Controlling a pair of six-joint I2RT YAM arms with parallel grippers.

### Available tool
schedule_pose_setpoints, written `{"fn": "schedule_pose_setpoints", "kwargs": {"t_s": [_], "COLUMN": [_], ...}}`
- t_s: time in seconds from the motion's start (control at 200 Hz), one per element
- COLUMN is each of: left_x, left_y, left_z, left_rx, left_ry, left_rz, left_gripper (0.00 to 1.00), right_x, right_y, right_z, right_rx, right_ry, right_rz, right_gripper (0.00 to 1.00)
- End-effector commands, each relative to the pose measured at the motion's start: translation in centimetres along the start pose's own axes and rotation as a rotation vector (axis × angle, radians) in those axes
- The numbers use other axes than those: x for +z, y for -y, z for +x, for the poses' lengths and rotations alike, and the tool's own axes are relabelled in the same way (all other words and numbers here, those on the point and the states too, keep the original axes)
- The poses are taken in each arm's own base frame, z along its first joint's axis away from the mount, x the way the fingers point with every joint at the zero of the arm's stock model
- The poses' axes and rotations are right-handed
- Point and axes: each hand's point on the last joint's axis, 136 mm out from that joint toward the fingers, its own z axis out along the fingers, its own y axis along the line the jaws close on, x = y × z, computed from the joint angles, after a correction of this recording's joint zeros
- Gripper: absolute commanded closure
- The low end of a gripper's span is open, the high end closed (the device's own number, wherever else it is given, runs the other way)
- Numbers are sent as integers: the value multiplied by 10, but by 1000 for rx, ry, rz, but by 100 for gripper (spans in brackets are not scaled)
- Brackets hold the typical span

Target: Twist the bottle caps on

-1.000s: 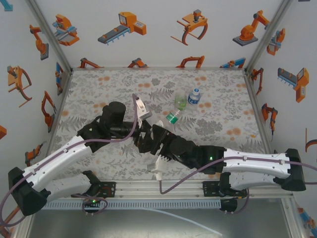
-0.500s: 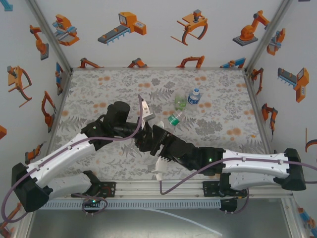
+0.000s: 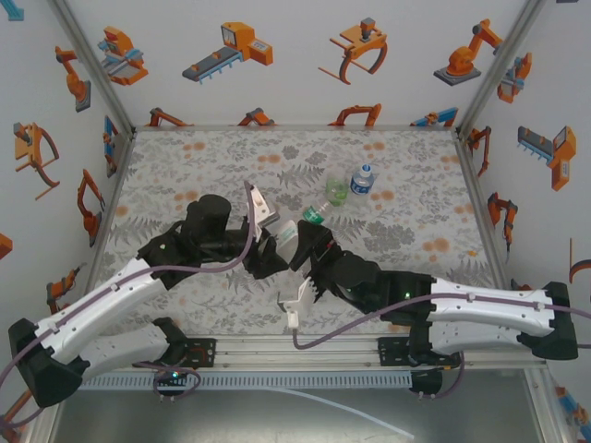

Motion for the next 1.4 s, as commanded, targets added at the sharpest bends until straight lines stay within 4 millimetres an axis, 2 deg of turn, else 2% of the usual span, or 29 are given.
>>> {"fn": "schedule_pose_setpoints", "kwargs": {"t_s": [0.0,0.125,0.255,0.325,0.526,0.706,0.791,0.896,1.117,1.397], "left_x": [-10,-18,-23,-24,-27,-28,-27,-27,-26,-22], "left_y": [-21,-29,-32,-31,-24,-19,-17,-16,-17,-13], "left_z": [-3,-4,-5,-5,-12,-18,-20,-22,-30,-31], "left_rx": [28,23,22,23,33,46,51,53,44,42], "left_ry": [40,74,97,111,164,193,201,205,213,198], "left_rz": [-125,-169,-185,-178,-132,-105,-92,-82,-83,-44], "left_gripper": [56,56,57,57,59,60,60,60,60,58], "right_x": [-12,-13,-19,-23,-25,-16,-7,2,14,16], "right_y": [40,63,90,100,104,104,106,112,102,91], "right_z": [5,16,38,52,90,108,110,108,108,114], "right_rx": [445,758,1139,1401,2098,2482,2577,2611,2603,2582], "right_ry": [8,-28,-63,-42,27,146,196,250,198,130], "right_rz": [84,168,279,332,380,417,390,366,351,371], "right_gripper": [16,15,15,18,21,22,22,24,39,54]}}
